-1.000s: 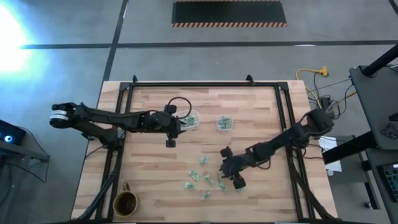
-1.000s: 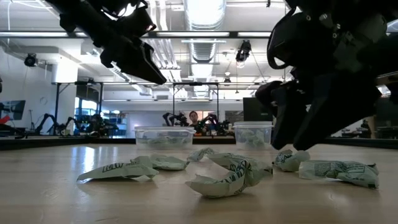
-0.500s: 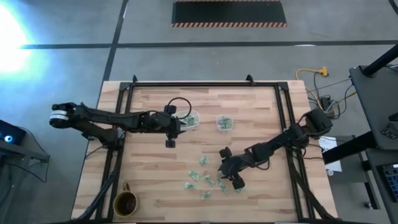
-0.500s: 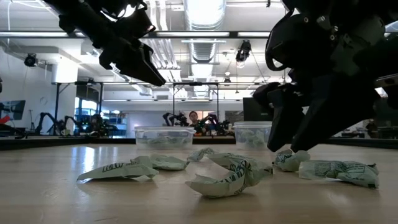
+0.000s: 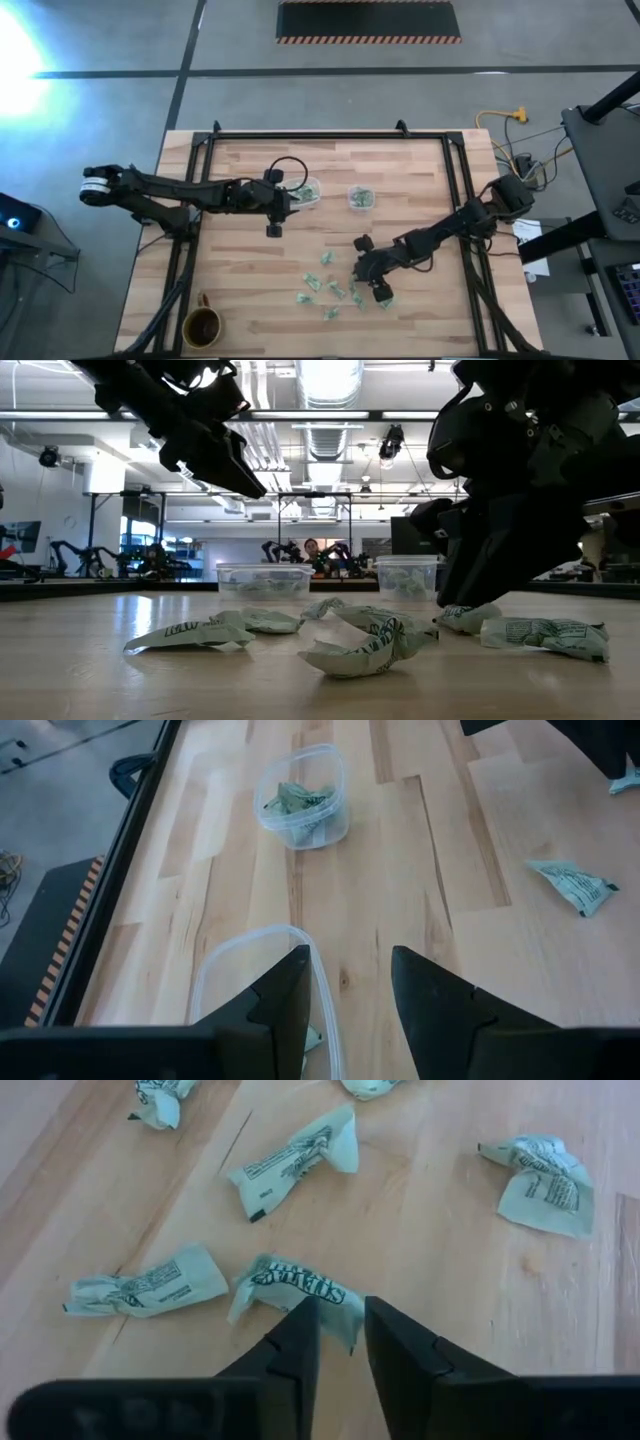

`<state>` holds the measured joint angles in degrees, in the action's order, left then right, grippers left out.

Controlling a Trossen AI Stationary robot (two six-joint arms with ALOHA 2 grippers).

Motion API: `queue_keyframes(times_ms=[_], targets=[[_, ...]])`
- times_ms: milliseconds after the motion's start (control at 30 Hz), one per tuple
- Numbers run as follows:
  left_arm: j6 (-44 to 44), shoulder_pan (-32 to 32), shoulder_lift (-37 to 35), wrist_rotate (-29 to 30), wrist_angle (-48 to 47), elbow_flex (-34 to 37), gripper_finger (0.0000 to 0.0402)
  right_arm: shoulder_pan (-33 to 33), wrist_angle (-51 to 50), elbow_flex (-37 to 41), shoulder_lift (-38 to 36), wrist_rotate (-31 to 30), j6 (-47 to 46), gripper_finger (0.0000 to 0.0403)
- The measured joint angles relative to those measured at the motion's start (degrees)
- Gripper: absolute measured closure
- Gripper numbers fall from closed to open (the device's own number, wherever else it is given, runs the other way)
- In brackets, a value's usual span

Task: Pick and place Stevia / Truvia into bins
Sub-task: Put the stevia packet into the transparent square container

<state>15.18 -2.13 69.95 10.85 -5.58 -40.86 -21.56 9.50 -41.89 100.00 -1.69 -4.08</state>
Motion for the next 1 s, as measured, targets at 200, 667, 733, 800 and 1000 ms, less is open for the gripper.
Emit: queue_keyframes(times_ms=[200, 667, 733, 800, 1000], targets=[[0.0, 0.0, -0.01, 0.0, -0.01, 0.0, 0.0276, 0.0, -0.4, 0.07, -0.02, 0.02, 0.24, 0.0367], [0.0, 0.0, -0.04, 0.0, -0.02, 0.02, 0.0276, -0.04, -0.66, -0.02, -0.09, -2.9, 4.56, 0.0394], [0.0, 0.0, -0.04, 0.0, -0.02, 0.02, 0.0276, -0.04, -0.59, -0.05, -0.19, -3.11, 5.0, 0.0395], [0.02, 0.02, -0.04, 0.0, -0.02, 0.02, 0.0276, -0.07, -0.55, -0.06, -0.26, -3.78, 5.42, 0.0395], [0.02, 0.02, -0.04, 0.02, 0.0, 0.02, 0.0276, -0.2, -0.79, -0.06, -1.97, -4.57, 6.05, 0.0395]])
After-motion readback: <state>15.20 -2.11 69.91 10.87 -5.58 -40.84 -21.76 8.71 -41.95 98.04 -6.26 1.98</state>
